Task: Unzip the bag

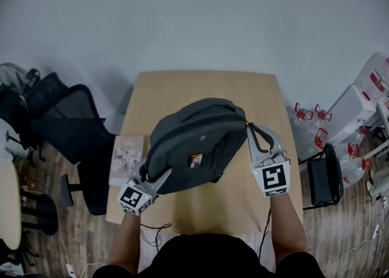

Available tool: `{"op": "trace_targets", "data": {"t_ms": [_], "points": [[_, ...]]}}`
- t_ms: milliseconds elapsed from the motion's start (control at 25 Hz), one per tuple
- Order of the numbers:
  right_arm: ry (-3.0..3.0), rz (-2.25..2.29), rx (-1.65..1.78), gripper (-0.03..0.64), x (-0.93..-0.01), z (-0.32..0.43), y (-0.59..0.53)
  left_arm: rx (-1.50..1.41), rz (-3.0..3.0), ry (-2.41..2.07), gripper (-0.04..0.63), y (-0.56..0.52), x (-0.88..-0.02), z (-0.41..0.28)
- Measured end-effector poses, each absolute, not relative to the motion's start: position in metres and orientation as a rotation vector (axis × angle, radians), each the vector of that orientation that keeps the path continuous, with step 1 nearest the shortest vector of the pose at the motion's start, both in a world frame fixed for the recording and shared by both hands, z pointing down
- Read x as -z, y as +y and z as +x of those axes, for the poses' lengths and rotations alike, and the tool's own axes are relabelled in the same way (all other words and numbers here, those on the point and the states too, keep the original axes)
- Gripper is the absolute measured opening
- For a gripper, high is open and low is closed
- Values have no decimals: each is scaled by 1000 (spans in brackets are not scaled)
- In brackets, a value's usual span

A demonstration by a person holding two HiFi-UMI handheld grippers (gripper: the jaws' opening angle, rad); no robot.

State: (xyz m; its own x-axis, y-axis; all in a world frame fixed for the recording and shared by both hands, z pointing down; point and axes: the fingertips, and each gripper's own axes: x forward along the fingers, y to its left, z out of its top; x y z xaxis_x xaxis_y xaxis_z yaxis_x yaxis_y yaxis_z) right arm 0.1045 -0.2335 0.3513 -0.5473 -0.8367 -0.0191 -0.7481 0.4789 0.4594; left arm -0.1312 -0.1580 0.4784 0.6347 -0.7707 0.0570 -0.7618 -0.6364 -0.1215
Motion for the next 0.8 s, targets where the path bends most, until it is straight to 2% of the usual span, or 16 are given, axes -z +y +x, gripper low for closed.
{"op": "trace_targets", "data": {"t_ms": [200,360,800], "points": [[-2459,1311,758,12,-342,79,-218,175,-2747,1363,232,-163,-482,-138],[-2395,1289,835,12,-336,74,-207,107,-2797,1343,164,-160,-491,-134],[-2322,1358,931,12,-330,87,-195,52,-2910,1267,164,-174,-519,-101]]}}
